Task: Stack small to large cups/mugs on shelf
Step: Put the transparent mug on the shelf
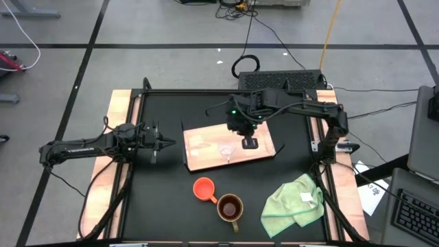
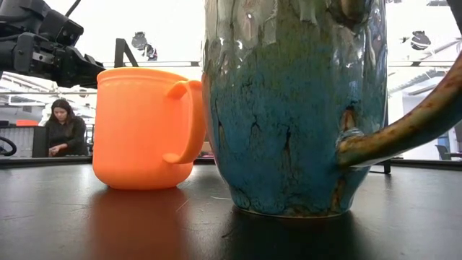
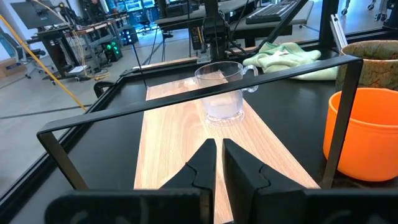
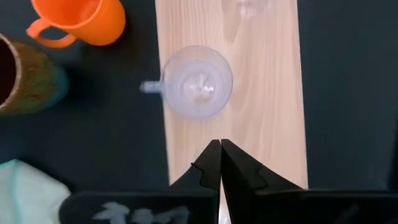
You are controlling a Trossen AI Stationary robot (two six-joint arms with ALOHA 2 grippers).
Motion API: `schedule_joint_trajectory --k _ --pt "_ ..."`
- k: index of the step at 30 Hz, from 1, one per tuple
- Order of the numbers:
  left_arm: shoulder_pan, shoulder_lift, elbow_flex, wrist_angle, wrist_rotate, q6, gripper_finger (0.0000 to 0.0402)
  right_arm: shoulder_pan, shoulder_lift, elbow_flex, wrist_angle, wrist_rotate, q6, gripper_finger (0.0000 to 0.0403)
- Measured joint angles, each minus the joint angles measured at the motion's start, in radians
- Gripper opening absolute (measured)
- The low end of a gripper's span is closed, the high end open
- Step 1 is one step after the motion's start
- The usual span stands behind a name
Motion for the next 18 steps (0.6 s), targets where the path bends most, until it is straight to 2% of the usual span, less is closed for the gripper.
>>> schedule_joint_trajectory --k 7,18 --pt "0.0 0.0 0.0 0.0 0.0 0.0 0.0031 0.029 -0.187 -0.157 0.085 0.001 0.063 0.0" --pt "0.0 0.0 0.0 0.0 0.0 0.0 0.0031 0.104 -0.59 -0.593 0.336 0.006 0.191 0.0"
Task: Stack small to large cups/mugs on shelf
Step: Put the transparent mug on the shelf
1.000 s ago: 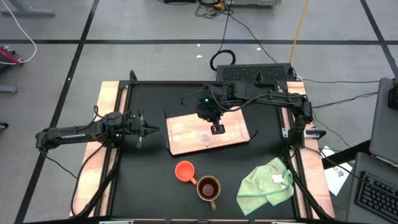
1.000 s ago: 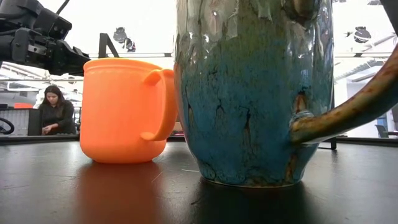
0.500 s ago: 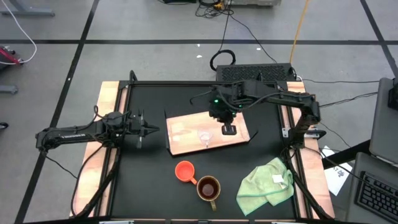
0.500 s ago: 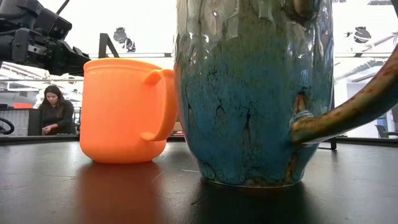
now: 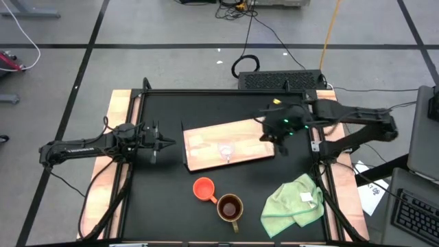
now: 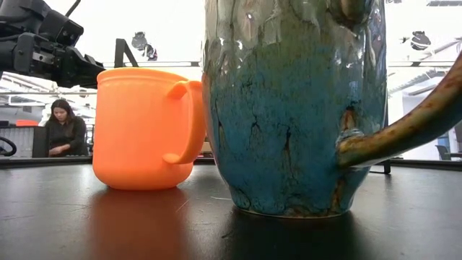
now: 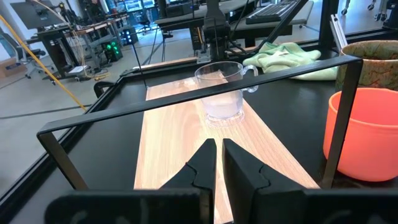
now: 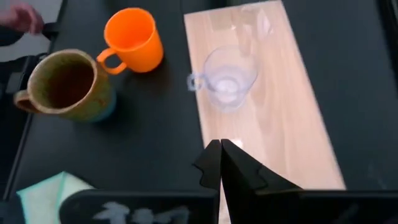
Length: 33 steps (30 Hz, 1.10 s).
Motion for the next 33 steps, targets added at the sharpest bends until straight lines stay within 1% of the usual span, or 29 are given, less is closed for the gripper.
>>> schedule_joint_trajectory --k 7,12,16,23,31,33 --pt "0.0 0.0 0.0 0.0 0.0 0.0 0.0031 0.044 -0.197 -0.237 0.094 0.002 0.055 0.0" --pt "0.0 0.0 0.0 0.0 0.0 0.0 0.0031 0.07 -0.298 -0.391 0.157 0.003 0.076 0.0" --pt "0.0 0.0 0.0 0.0 0.0 0.0 0.0031 0.083 -0.358 -0.484 0.196 0.003 0.086 0.0" --pt "0.0 0.0 0.0 0.028 0.001 -0.023 0.0031 0.116 -0.428 -0.56 0.217 0.002 0.117 0.0" --pt "0.0 0.0 0.0 0.181 0.008 -0.168 0.0031 0.15 -0.509 -0.589 0.217 0.003 0.123 0.0" --pt "0.0 0.0 0.0 0.234 0.007 -0.207 0.0031 0.151 -0.526 -0.597 0.217 0.021 0.121 0.0"
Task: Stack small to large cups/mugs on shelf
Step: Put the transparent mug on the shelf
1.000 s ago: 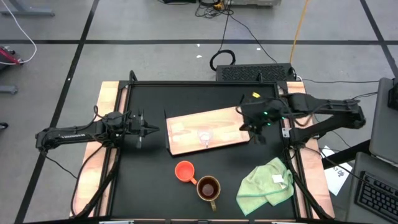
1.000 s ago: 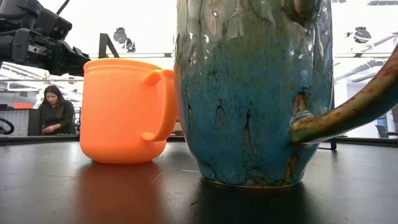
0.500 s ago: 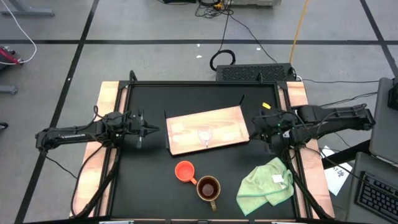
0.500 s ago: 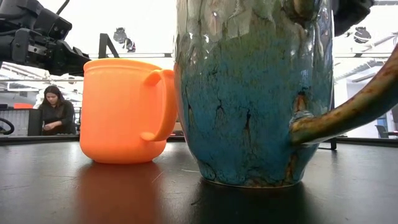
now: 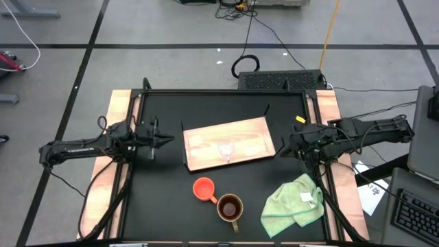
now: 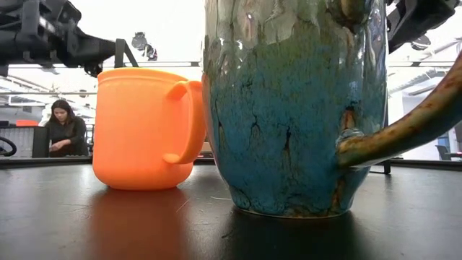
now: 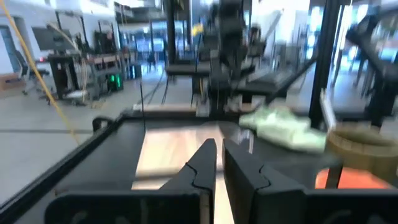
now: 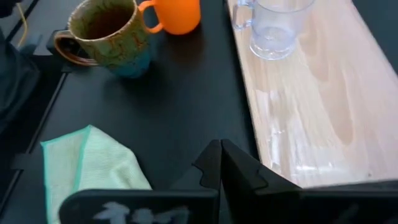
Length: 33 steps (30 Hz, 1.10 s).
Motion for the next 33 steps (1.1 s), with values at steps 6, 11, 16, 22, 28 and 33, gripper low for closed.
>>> schedule_joint_trajectory --k 6,11,16,22,28,33 --pt "0.0 -0.001 0.0 0.145 0.001 -0.052 0.0031 0.0 -0.027 -0.03 0.001 0.007 -0.016 0.0" --pt "0.0 0.019 0.057 0.108 0.001 -0.094 0.0007 0.0 -0.028 -0.045 0.001 0.007 -0.025 0.0" --pt "-0.002 0.152 0.191 0.07 0.006 -0.113 0.0002 0.0 -0.028 -0.045 0.018 0.007 -0.025 0.0" --pt "-0.002 0.415 0.441 -0.068 0.007 -0.096 0.0001 0.0 -0.028 -0.045 0.018 0.007 -0.042 0.0" --pt "-0.002 0.688 0.7 -0.289 0.002 -0.037 0.0001 0.0 -0.028 -0.045 0.039 0.007 -0.043 0.0" --pt "-0.001 0.859 0.88 -0.423 0.002 -0.031 0.0001 0.0 -0.028 -0.045 0.039 0.007 -0.043 0.0"
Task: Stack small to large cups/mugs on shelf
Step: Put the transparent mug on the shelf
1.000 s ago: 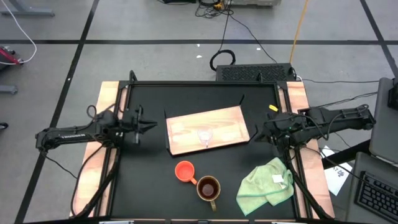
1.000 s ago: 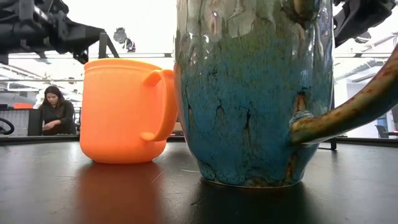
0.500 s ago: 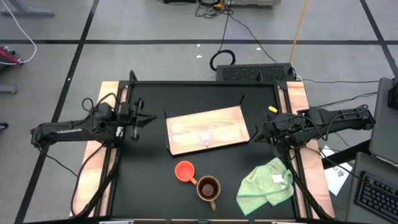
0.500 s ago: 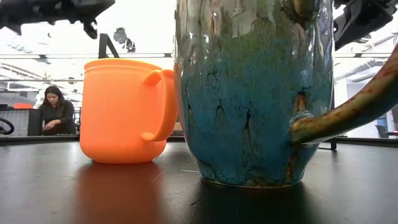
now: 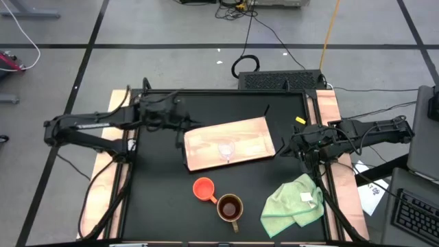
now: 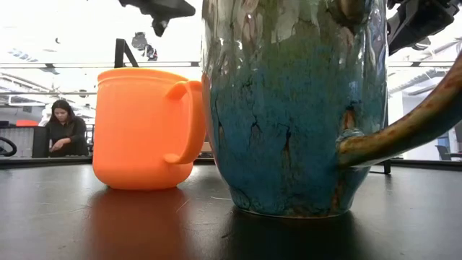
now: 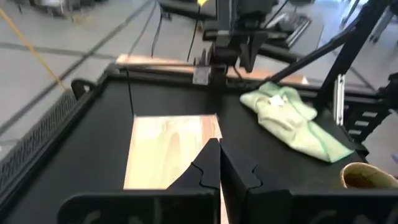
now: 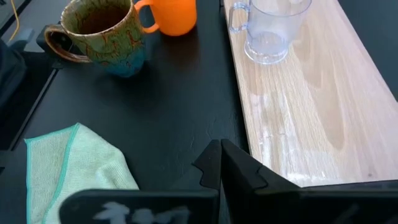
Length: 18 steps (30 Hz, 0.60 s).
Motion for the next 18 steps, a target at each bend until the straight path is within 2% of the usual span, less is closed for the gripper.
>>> schedule_joint_trajectory --k 9,18 --pt "-0.005 0.24 0.237 -0.23 -0.009 0.028 0.0 0.0 0.0 0.0 0.0 0.0 0.0 0.0" --pt "-0.014 0.388 0.334 -0.369 -0.005 0.059 0.0 0.0 -0.005 0.0 0.002 -0.001 -0.018 0.0"
